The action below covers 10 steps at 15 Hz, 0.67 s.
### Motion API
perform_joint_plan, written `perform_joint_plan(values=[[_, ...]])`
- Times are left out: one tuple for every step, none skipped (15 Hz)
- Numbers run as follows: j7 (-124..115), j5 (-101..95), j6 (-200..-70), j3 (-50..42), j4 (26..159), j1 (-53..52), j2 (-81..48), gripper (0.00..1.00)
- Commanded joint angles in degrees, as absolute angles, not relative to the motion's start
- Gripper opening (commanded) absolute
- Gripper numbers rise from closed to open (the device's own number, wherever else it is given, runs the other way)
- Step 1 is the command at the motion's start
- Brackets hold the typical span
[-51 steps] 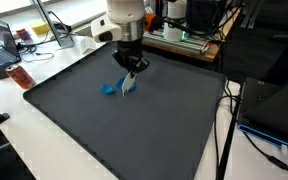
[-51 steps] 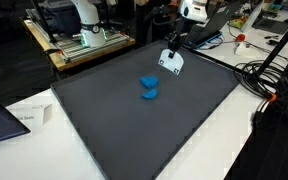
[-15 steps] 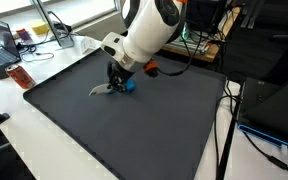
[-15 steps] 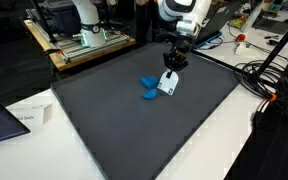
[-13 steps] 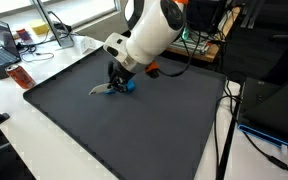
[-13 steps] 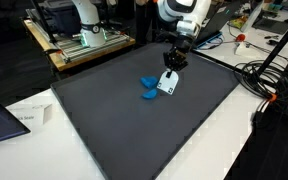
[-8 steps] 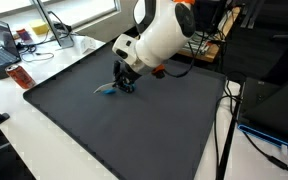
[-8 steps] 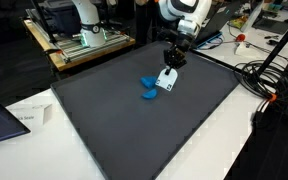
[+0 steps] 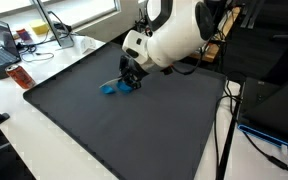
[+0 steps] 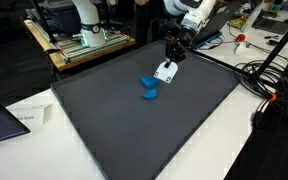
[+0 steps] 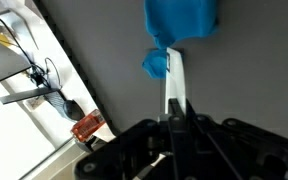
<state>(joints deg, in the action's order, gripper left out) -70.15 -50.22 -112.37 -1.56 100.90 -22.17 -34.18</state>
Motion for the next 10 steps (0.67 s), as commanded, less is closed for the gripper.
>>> perform_joint_plan(values=[[-66.4,-51.5,-104.5,0.3,97.3,-22.2,-35.9,0.01],[-65.3,-51.4,-102.1,0.7,96.4,-22.3,-36.5,0.01],[-63.9,-51.3,-100.3,1.1,95.5,-22.2,-37.1,0.01],[-62.7,-51.2,-98.8,1.4,94.7,-22.0,-37.8,0.01],[-61.5,-51.1,-97.6,1.6,94.0,-21.8,-38.6,0.01],[-60.4,-51.0,-96.6,1.7,93.3,-21.6,-39.4,0.01],[-59.2,-50.9,-96.2,1.9,92.8,-21.4,-40.1,0.01],[-58.3,-50.6,-95.6,1.9,92.2,-21.1,-40.9,0.01],[-57.2,-50.5,-95.6,1.9,91.8,-20.9,-41.5,0.01],[-56.6,-50.4,-95.6,1.9,91.4,-20.7,-42.1,0.01]])
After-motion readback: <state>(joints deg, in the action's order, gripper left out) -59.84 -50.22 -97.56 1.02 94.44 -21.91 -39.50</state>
